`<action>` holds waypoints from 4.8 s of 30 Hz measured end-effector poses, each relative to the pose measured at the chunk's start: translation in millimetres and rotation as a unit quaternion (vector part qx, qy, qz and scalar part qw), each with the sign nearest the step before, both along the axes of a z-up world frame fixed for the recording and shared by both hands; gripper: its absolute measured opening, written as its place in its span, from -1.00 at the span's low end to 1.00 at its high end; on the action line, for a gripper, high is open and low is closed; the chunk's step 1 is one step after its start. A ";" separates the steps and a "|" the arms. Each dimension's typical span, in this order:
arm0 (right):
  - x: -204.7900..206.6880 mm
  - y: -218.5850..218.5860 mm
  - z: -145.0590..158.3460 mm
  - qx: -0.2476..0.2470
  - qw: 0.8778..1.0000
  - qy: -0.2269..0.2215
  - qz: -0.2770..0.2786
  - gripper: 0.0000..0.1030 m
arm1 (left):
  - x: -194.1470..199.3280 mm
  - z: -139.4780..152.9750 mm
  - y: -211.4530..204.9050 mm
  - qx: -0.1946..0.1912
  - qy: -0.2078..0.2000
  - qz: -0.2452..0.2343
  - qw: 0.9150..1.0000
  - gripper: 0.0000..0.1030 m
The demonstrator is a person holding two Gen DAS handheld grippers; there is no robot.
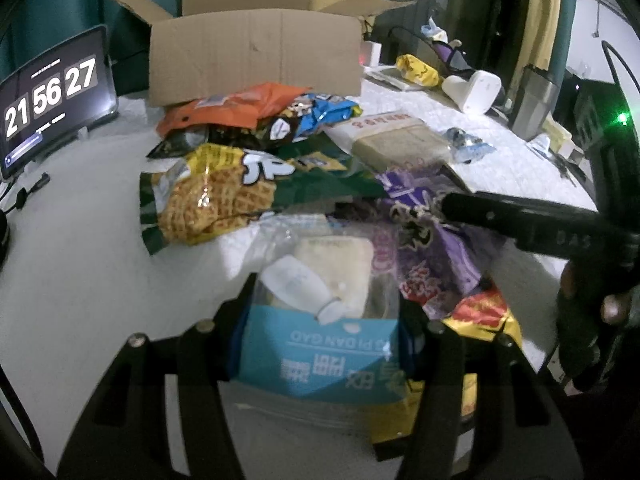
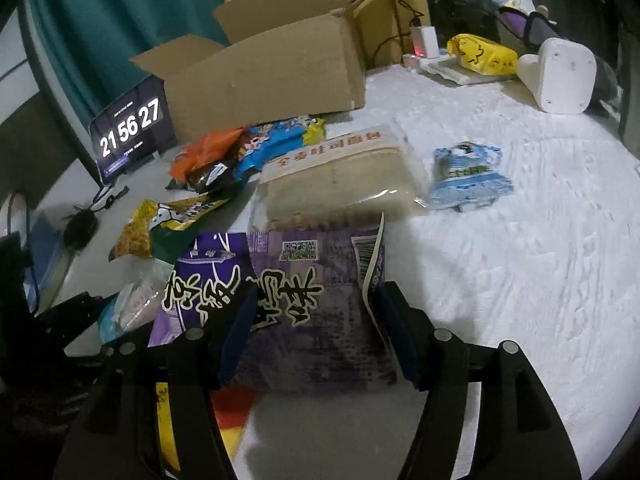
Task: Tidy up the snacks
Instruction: 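Lift the clear bag with the left gripper while the right gripper lifts the purple bag, then carry both bags over the box and open both grippers to drop them, then withdraw both grippers from the box back toward the snack pile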
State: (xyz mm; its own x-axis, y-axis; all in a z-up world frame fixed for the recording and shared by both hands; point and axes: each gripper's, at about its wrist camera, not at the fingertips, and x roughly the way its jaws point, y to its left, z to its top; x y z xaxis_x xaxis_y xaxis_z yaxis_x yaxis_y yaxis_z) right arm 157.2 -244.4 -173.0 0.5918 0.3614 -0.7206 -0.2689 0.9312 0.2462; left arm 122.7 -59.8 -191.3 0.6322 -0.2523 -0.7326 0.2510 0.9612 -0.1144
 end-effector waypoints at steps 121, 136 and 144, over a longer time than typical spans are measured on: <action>270.4 70.9 156.7 -0.043 0.977 -0.209 -0.010 -0.28 | 272.3 153.7 84.0 -0.009 -0.181 0.110 0.977 0.80; 213.3 57.3 179.8 -0.035 0.976 -0.217 -0.004 -0.27 | 213.7 183.2 81.1 -0.038 -0.205 0.098 0.973 0.88; 178.2 42.0 182.4 -0.032 0.976 -0.214 -0.008 -0.27 | 178.0 187.8 76.3 -0.037 -0.207 0.094 0.973 0.89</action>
